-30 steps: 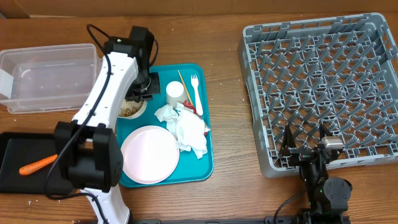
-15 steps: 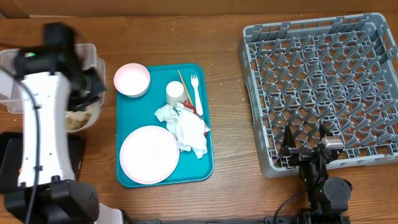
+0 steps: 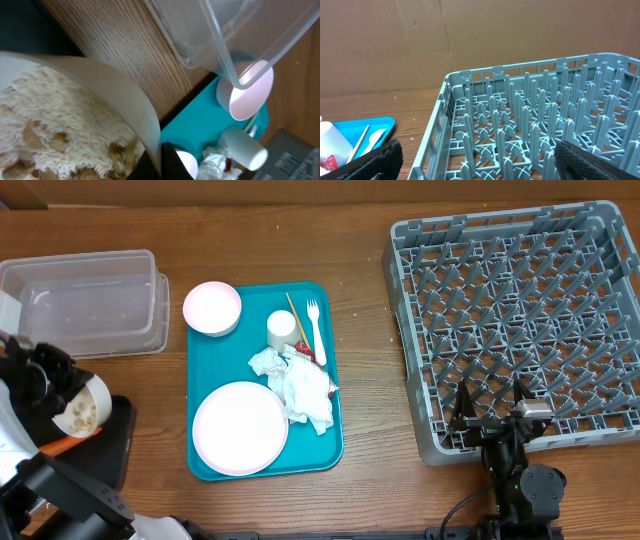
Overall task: Sort waste into correct bins and load items into the dishwasher
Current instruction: 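Lift the rice bowl over the black tray and tip out the rice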
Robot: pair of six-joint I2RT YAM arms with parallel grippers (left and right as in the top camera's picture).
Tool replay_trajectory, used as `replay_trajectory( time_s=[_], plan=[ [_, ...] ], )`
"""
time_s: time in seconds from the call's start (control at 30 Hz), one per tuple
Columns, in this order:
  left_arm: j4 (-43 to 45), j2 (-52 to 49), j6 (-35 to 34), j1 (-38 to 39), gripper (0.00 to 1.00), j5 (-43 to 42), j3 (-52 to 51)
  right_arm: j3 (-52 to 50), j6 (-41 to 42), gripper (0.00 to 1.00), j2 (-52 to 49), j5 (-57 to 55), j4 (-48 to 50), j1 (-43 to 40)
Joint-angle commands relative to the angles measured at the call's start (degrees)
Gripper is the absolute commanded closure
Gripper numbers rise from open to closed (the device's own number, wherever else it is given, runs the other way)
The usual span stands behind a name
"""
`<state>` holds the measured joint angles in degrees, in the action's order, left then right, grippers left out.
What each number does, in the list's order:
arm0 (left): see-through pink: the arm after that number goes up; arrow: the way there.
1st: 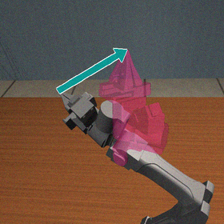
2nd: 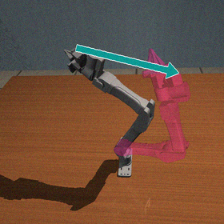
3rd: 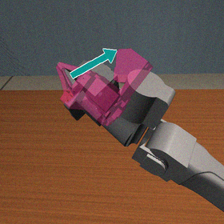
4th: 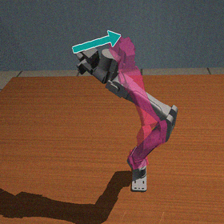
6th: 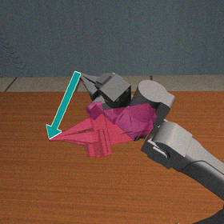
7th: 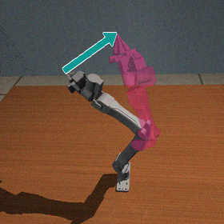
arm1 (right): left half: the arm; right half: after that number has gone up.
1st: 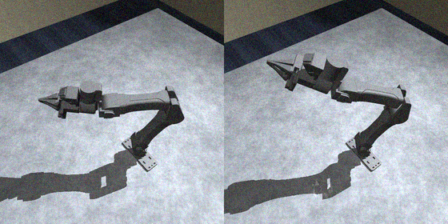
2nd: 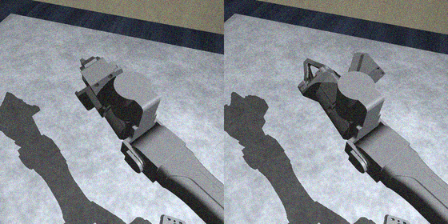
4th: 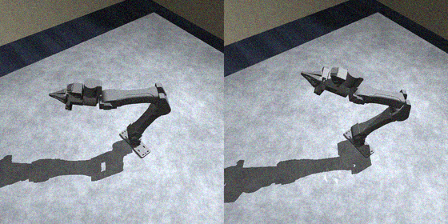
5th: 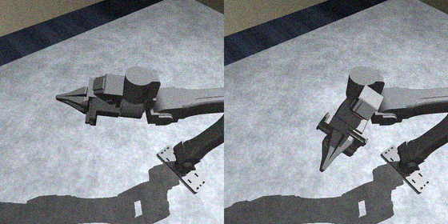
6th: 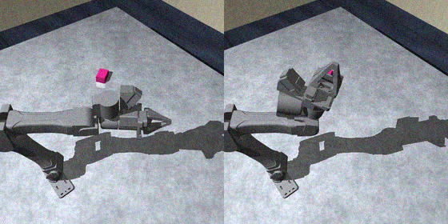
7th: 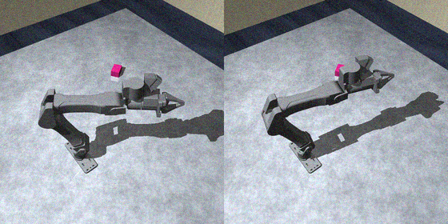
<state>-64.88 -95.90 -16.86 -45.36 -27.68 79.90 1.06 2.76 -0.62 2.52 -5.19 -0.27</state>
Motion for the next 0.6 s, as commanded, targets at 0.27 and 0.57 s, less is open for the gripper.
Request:
replay_trajectory(
  time_s=[0.27, 0.57],
  plan=[
    [10.19, 1.07, 2.10, -15.04, 0.96, -26.12, -10.75, -0.59, -0.22, 0.00, 0.46, -0.55, 0.46, 0.31],
    [10.78, 0.72, -0.11, -23.15, 0.96, -33.03, -10.75, -0.59, -0.22, 0.00, 0.46, -0.55, 0.46, 0.31]
  ],
)
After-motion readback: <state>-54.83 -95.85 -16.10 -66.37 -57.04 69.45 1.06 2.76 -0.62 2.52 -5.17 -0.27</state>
